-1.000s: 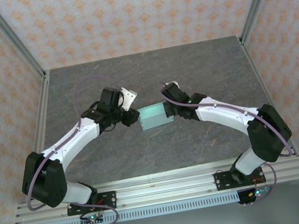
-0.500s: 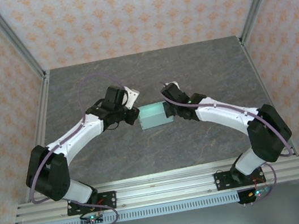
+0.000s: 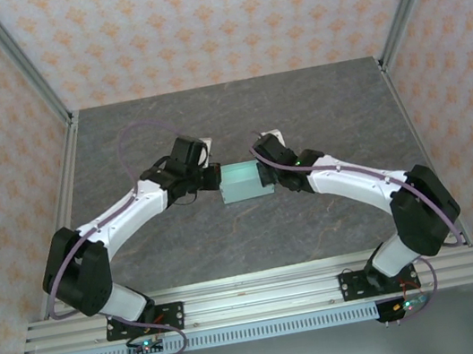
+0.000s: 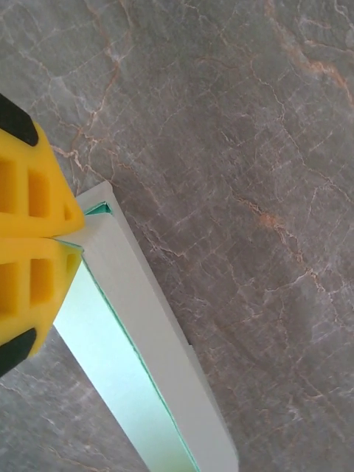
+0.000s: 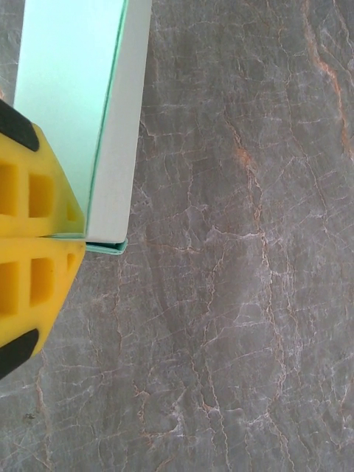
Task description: Fold the paper box
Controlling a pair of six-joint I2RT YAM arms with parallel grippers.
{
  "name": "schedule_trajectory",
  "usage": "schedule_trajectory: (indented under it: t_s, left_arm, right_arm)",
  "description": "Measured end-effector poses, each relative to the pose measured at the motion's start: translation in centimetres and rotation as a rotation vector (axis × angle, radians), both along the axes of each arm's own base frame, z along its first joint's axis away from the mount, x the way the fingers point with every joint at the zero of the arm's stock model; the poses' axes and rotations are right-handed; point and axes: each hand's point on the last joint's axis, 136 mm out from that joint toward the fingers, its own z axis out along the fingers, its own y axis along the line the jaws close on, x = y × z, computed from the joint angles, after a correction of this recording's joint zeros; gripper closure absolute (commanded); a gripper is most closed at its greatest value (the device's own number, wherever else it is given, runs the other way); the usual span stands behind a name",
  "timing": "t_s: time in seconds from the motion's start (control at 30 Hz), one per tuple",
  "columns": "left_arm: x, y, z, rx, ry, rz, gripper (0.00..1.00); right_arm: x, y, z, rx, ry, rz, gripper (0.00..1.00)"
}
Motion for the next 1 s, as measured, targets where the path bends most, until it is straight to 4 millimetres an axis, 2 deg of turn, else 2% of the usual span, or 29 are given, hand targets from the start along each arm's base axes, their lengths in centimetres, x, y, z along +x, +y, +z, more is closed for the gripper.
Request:
schedule_trajectory:
  t_s: [0.4, 1.0]
  left_arm:
    - [0.79, -0.1, -0.01, -0.078, 0.045, 0.169, 1.0]
    - [0.84, -0.34, 0.01, -0.119, 0.065, 0.242, 1.0]
  right_arm:
    - [0.13, 0.05, 0.02, 0.001, -0.007, -0.005, 1.0]
    - [0.31, -0.1, -0.16, 0.004, -0.022, -0.02, 1.0]
